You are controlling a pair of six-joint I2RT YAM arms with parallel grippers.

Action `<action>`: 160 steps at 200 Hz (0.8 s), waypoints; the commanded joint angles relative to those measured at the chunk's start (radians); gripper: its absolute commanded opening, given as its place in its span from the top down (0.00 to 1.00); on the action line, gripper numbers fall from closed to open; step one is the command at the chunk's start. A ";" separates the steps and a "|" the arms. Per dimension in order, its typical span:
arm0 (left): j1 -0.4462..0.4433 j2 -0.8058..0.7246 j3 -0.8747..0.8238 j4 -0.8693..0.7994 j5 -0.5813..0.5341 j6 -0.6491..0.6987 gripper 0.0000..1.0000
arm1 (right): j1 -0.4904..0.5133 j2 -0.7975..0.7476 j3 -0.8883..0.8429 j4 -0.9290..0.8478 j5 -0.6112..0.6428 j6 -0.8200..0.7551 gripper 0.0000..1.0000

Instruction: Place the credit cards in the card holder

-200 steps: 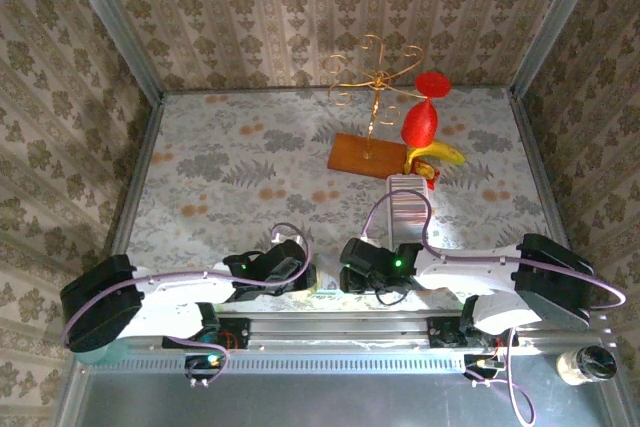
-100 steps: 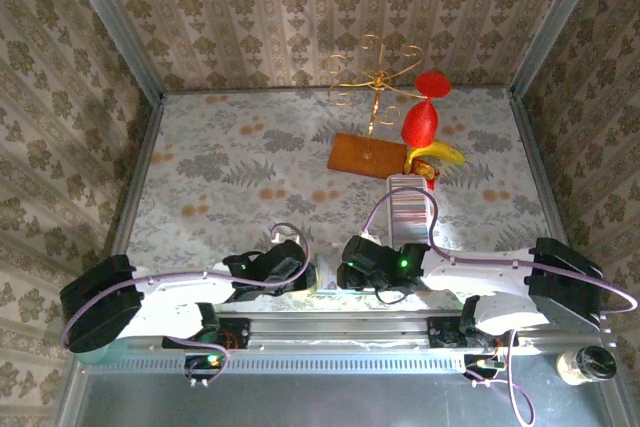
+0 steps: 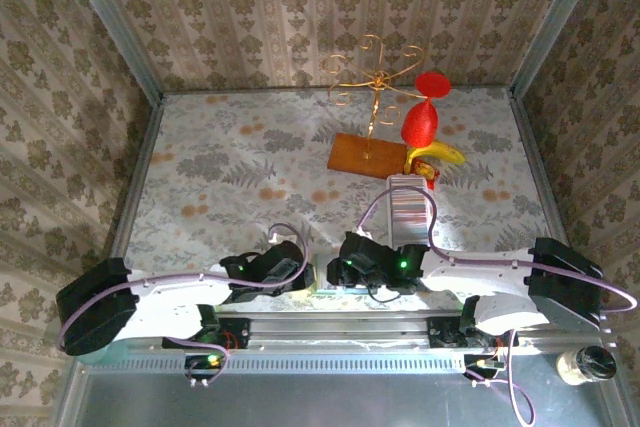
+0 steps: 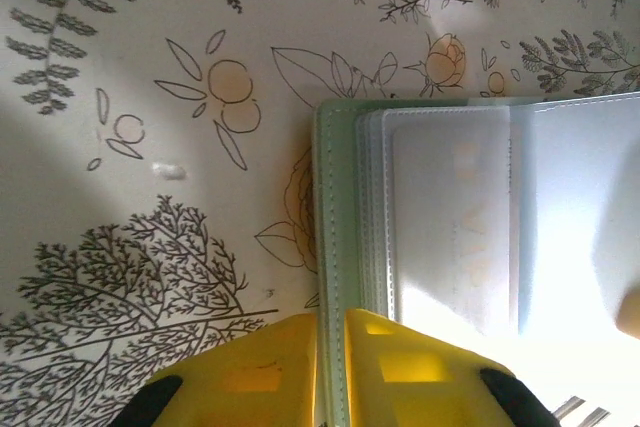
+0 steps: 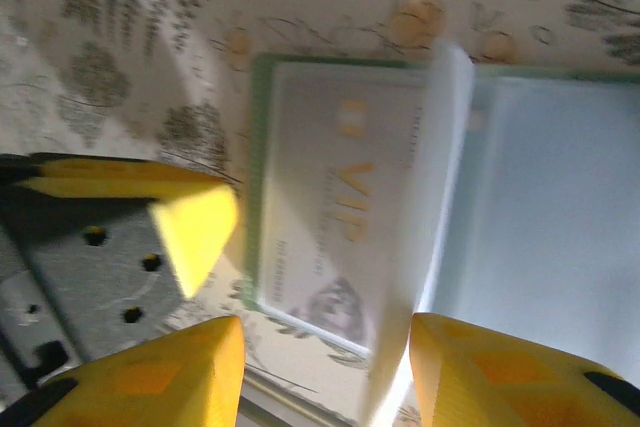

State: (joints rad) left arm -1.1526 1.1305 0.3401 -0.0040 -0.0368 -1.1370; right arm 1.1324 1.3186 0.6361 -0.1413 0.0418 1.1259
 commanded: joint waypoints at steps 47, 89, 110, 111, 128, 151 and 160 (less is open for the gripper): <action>-0.010 -0.173 -0.050 -0.149 -0.113 -0.068 0.83 | 0.006 0.143 0.046 0.161 -0.035 -0.001 0.49; -0.009 -0.312 -0.081 -0.228 -0.156 -0.090 0.83 | -0.007 0.165 0.067 0.176 -0.064 -0.027 0.47; -0.009 -0.353 -0.080 -0.231 -0.160 -0.077 0.83 | -0.022 0.112 0.083 0.106 -0.054 -0.086 0.48; -0.009 -0.354 -0.080 -0.229 -0.159 -0.076 0.83 | -0.023 0.108 0.084 0.101 -0.052 -0.091 0.48; -0.009 -0.360 -0.064 -0.213 -0.148 -0.052 0.82 | -0.039 0.013 0.101 0.011 -0.005 -0.198 0.48; -0.009 -0.346 -0.029 -0.189 -0.126 -0.020 0.82 | -0.076 -0.090 0.092 -0.126 0.069 -0.323 0.52; -0.009 -0.339 -0.019 -0.189 -0.124 -0.015 0.83 | -0.102 -0.115 0.060 -0.148 0.079 -0.301 0.56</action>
State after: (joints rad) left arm -1.1526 0.7830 0.2722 -0.1951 -0.1627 -1.1828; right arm 1.0763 1.2846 0.7113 -0.1406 0.0299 0.9337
